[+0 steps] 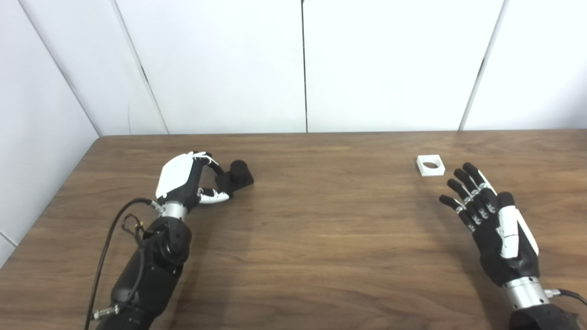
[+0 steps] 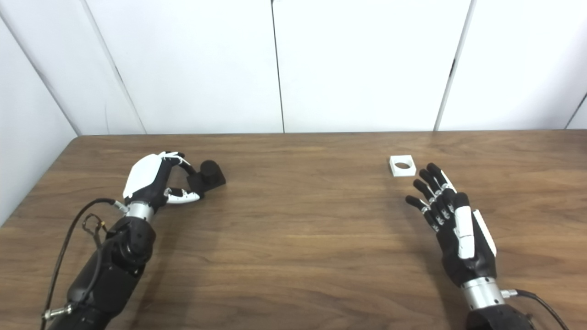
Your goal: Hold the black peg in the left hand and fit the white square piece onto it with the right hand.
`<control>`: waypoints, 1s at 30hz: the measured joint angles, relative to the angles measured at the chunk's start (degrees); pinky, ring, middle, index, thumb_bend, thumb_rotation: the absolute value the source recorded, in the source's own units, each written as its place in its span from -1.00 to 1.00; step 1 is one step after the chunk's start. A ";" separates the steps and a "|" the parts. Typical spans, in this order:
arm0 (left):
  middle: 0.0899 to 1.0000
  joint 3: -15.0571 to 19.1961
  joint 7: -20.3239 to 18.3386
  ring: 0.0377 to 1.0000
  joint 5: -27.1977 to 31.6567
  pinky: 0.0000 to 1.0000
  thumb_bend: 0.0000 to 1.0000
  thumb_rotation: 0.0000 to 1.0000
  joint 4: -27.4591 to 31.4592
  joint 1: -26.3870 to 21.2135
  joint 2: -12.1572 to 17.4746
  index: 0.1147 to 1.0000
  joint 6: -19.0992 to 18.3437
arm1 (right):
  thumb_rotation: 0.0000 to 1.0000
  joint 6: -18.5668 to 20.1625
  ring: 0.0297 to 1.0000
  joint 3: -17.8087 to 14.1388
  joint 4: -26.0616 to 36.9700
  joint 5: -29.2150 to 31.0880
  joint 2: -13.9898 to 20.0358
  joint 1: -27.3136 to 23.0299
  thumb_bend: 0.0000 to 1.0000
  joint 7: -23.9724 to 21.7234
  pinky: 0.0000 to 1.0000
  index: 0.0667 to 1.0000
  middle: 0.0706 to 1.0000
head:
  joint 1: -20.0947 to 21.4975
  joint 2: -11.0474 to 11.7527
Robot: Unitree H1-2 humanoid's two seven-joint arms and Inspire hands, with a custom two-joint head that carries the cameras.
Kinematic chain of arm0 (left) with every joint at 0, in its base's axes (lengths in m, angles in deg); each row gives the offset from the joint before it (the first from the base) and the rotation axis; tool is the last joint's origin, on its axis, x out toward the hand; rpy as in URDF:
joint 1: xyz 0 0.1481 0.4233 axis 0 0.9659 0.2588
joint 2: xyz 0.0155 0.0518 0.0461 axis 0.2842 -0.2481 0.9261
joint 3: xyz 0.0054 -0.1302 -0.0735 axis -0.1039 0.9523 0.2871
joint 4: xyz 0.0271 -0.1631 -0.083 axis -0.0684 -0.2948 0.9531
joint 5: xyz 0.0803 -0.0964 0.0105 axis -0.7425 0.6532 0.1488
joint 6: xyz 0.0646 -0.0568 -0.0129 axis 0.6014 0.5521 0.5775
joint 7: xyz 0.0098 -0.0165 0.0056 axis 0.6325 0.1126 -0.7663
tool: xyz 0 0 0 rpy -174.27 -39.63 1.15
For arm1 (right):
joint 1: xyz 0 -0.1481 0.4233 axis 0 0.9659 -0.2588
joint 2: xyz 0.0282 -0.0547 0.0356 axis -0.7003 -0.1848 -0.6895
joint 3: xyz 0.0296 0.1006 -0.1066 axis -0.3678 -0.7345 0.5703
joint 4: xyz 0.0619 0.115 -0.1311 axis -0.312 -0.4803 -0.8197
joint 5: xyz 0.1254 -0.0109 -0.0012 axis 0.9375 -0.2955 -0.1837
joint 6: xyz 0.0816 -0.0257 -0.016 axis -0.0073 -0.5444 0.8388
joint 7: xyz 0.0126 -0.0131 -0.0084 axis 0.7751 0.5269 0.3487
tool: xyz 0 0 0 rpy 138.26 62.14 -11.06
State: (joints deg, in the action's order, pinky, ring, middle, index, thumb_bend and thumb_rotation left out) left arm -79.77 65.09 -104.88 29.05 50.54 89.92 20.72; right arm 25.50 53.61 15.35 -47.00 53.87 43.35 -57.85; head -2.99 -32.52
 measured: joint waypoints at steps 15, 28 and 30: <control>0.69 -0.41 -6.68 0.84 1.22 0.64 0.01 -0.85 17.06 9.84 -2.59 -0.15 -3.81 | 0.95 1.14 0.87 0.49 0.43 -0.97 -0.59 0.13 0.23 0.42 0.70 0.94 0.91 | 1.23 -1.23; 0.72 -3.99 -11.77 0.86 0.64 0.71 0.01 -0.84 29.63 18.26 -3.92 -0.15 -4.39 | 0.99 2.49 0.92 1.49 2.24 -0.97 -2.33 1.14 0.23 0.61 0.73 0.95 0.93 | 3.25 -2.11; 0.72 -4.61 -12.63 0.85 -0.10 0.70 0.01 -0.84 30.87 18.96 -4.19 -0.15 -4.33 | 1.00 2.80 0.92 1.60 2.47 -1.11 -2.51 1.25 0.22 0.69 0.73 0.95 0.94 | 3.60 -2.29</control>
State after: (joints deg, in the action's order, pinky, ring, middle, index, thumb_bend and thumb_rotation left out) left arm -84.38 52.46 -104.98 59.91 69.51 85.74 16.39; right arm 28.31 55.21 17.82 -48.11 51.36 44.60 -57.16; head 0.62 -34.80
